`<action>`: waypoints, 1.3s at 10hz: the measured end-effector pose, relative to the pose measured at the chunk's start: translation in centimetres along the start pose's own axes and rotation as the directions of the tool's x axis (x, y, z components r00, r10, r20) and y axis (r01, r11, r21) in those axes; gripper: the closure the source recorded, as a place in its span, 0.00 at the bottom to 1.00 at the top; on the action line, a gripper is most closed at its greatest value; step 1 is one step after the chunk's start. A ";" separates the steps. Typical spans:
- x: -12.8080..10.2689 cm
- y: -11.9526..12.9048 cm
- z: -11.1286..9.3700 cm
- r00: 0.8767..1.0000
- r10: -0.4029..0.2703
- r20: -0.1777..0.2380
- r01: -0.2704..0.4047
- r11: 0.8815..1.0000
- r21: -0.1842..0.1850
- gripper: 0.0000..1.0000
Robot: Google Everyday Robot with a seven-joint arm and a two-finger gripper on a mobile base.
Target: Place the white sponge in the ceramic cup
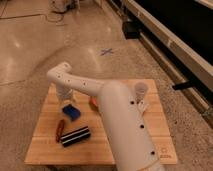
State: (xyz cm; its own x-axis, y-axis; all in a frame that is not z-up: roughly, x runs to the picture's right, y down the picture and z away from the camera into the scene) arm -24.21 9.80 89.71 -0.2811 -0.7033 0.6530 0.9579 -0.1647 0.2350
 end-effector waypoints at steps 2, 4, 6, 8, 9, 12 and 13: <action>-0.5 -0.5 0.6 1.000 -0.010 0.021 0.010 1.000 -0.001 0.36; -0.8 -0.8 1.3 0.999 -0.013 0.037 0.013 1.000 0.004 0.36; -0.8 -0.8 2.0 0.999 -0.017 0.040 0.017 1.000 -0.008 0.36; -0.7 -0.4 2.5 0.999 -0.015 0.038 0.016 1.000 -0.025 0.36; -0.6 -0.2 2.7 0.999 -0.011 0.035 0.012 0.999 -0.034 0.37; -0.6 0.1 2.9 0.999 0.003 0.034 -0.001 0.998 -0.056 0.61; -0.5 0.1 2.7 0.999 0.007 0.032 -0.006 0.998 -0.060 0.71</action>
State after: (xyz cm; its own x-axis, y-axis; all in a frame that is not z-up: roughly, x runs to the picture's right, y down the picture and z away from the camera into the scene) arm -24.13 12.06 91.37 -0.2756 -0.6823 0.6771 0.9612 -0.2019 0.1878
